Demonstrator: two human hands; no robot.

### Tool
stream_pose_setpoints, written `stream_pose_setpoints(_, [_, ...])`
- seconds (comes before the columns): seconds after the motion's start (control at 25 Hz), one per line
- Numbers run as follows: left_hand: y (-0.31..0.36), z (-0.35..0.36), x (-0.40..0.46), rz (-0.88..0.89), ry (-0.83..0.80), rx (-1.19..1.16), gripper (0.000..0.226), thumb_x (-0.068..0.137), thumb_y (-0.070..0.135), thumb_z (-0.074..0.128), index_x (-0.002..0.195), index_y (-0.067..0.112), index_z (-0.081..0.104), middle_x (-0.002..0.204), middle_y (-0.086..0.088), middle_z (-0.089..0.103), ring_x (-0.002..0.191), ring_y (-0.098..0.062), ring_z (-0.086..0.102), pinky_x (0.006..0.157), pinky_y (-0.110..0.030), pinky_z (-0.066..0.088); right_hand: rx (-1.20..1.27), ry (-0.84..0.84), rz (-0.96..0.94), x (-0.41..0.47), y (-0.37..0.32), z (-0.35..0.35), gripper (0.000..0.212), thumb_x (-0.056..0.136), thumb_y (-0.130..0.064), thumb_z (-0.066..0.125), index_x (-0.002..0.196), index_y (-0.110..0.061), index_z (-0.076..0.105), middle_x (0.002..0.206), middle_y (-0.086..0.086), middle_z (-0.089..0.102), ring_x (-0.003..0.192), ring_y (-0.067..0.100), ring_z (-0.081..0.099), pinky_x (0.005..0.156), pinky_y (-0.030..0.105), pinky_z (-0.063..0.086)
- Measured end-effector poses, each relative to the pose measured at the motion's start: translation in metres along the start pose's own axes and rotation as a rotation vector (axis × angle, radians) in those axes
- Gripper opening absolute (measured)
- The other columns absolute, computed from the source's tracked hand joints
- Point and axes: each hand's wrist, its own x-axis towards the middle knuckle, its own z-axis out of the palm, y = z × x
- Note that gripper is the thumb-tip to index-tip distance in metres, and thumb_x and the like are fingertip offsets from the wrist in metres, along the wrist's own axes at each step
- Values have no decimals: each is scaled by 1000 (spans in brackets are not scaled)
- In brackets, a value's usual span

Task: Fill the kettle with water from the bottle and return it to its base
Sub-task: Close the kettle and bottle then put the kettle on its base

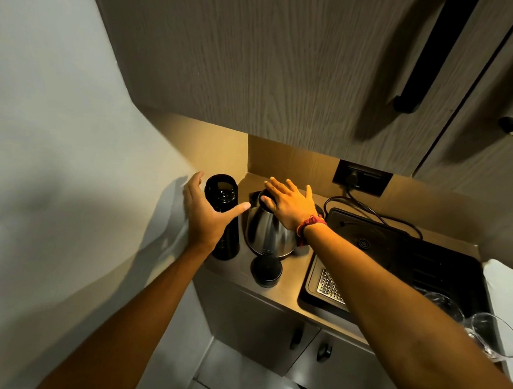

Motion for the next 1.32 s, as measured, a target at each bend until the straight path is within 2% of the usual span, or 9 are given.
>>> stream_pose_setpoints(0.08, [11, -1, -4, 163, 133, 108, 108, 61, 67, 86, 141, 8, 45, 141, -12, 49, 128, -28, 48, 100, -50, 51, -154, 141, -83, -14, -7, -1, 58, 99, -53, 23, 151, -28, 30, 165, -2, 16, 153, 31, 15, 120, 63, 12])
stream_pose_setpoints(0.16, [16, -1, -11, 234, 186, 133, 104, 62, 68, 84, 139, 9, 46, 138, -12, 49, 126, -27, 49, 98, -50, 51, -358, 341, -385, -34, -14, 17, 50, 99, -45, 33, 139, -19, 49, 152, 8, 40, 138, 34, 40, 110, 54, 34])
stream_pose_setpoints(0.28, [7, 0, -18, 121, 160, 96, 105, 62, 61, 87, 141, 6, 45, 140, -15, 49, 128, -31, 47, 100, -53, 49, -458, 239, -772, -73, -16, 71, 48, 96, -49, 37, 126, -16, 54, 125, 10, 54, 103, 29, 56, 82, 43, 45])
stream_pose_setpoints(0.4, [-7, 0, -20, -59, 6, 41, 111, 62, 49, 93, 148, 7, 37, 147, -15, 45, 136, -31, 44, 107, -53, 47, -519, -60, -590, -84, -12, 94, 65, 88, -56, 47, 142, -21, 41, 133, 12, 52, 111, 31, 53, 86, 43, 51])
stream_pose_setpoints(0.56, [-21, 1, -17, -160, -143, -17, 101, 65, 34, 95, 147, 11, 40, 141, -10, 57, 131, -28, 55, 107, -50, 50, -539, -165, -598, -75, -15, 81, 71, 86, -42, 60, 149, -21, 33, 137, 15, 46, 117, 31, 47, 93, 42, 51])
stream_pose_setpoints(0.76, [-30, -1, -16, -202, -153, -55, 79, 69, 24, 93, 136, 11, 53, 127, -9, 68, 118, -28, 65, 97, -35, 53, -111, 25, -399, -54, -25, -2, 83, 85, -69, 41, 155, -29, 18, 140, 10, 39, 120, 25, 39, 102, 45, 44])
stream_pose_setpoints(0.88, [-32, -4, -15, -231, -194, -101, 77, 70, 28, 92, 135, 18, 53, 128, -3, 68, 117, -21, 65, 99, -41, 56, 147, 188, -277, -37, -30, -71, 82, 84, -73, 39, 154, -41, 8, 151, 9, 32, 135, 33, 25, 113, 51, 30])
stream_pose_setpoints(1.04, [-33, -3, -15, -267, -194, -30, 79, 67, 43, 90, 134, 23, 53, 128, -1, 68, 118, -23, 65, 101, -48, 54, 44, 121, -420, -22, -90, -89, 77, 92, -57, 44, 156, -29, 12, 141, 11, 35, 126, 33, 33, 110, 47, 34])
stream_pose_setpoints(1.32, [-34, -2, -17, -290, -173, -70, 82, 69, 35, 92, 140, 20, 52, 133, -3, 66, 125, -23, 61, 99, -31, 48, -176, 46, -462, 1, -121, -84, 70, 96, -49, 42, 156, -28, 13, 139, 11, 35, 123, 29, 36, 101, 42, 47])
